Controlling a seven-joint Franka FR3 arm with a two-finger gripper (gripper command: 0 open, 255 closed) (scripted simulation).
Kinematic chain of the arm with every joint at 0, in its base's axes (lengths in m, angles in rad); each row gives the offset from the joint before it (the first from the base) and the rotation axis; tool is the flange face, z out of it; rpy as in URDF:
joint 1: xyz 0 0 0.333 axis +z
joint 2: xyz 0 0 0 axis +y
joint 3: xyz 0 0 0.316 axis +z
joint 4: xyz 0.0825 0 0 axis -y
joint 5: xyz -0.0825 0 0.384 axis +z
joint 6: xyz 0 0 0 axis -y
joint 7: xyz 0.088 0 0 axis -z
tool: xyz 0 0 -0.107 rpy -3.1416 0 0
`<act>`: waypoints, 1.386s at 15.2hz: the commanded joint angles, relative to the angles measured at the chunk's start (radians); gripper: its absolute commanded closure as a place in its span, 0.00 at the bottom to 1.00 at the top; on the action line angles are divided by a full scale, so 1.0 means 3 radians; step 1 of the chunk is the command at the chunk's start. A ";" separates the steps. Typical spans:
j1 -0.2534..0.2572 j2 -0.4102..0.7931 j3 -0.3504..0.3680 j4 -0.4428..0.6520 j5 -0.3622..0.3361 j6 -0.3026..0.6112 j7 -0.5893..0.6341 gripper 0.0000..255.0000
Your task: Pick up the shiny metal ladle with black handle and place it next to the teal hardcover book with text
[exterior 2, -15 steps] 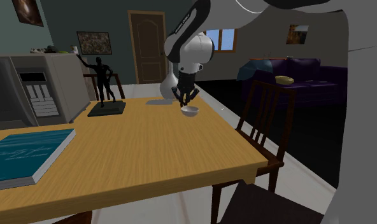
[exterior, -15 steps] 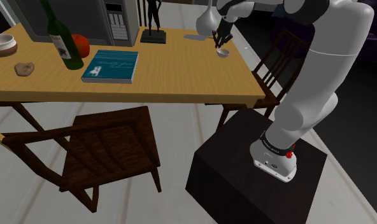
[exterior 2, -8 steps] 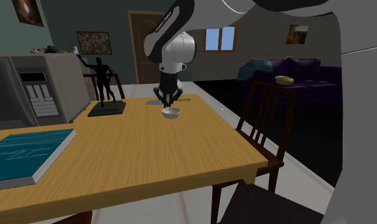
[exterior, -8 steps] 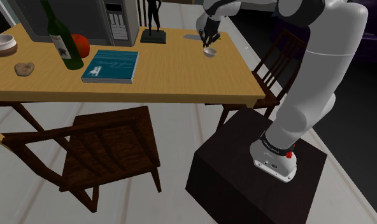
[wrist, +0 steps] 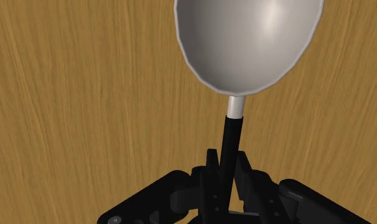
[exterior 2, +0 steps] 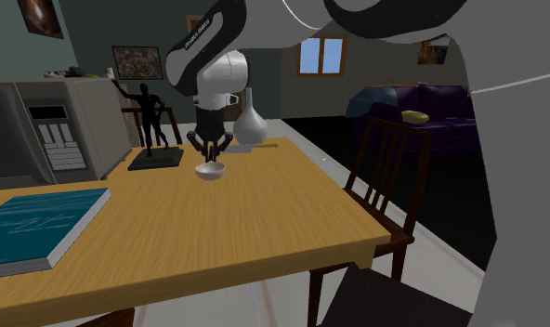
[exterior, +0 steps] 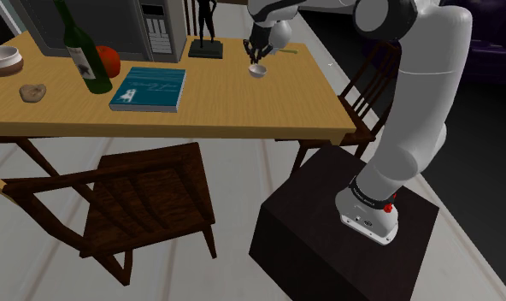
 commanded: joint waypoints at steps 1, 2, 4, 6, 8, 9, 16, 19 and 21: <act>0.0087 0.0108 0.0032 0.0164 -0.0023 -0.0051 0.0143 1.00; 0.0129 0.0168 0.0046 0.0257 -0.0034 -0.0082 0.0208 1.00; 0.0211 0.0298 0.0073 0.0463 -0.0054 -0.0153 0.0337 1.00; 0.0290 0.0445 0.0098 0.0697 -0.0073 -0.0238 0.0461 1.00; 0.0367 0.0611 0.0120 0.0966 -0.0090 -0.0339 0.0581 1.00; 0.0405 0.0702 0.0131 0.1116 -0.0098 -0.0397 0.0639 1.00; 0.0417 0.0784 0.0138 0.0979 -0.0091 -0.0178 0.0645 1.00; 0.0417 0.0823 0.0141 0.0907 -0.0086 -0.0067 0.0641 1.00; 0.0417 0.0852 0.0143 0.0864 -0.0082 0.0005 0.0638 1.00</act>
